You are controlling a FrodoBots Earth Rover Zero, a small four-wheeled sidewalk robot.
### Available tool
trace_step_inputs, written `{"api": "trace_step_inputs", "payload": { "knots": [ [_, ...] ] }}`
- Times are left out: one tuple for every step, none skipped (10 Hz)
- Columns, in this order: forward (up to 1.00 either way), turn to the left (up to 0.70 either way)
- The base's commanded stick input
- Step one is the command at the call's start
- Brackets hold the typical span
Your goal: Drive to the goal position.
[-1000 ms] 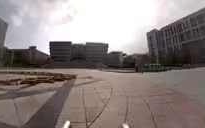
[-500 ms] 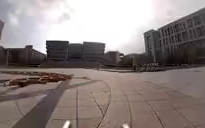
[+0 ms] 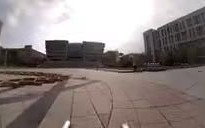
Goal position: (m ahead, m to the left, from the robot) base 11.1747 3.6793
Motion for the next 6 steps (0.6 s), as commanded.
{"api": "trace_step_inputs", "payload": {
  "knots": [
    [0.70, 0.00],
    [0.70, 0.00],
    [0.70, 0.00],
    [0.70, 0.00],
    [0.70, 0.00],
    [0.70, 0.00]
  ]
}}
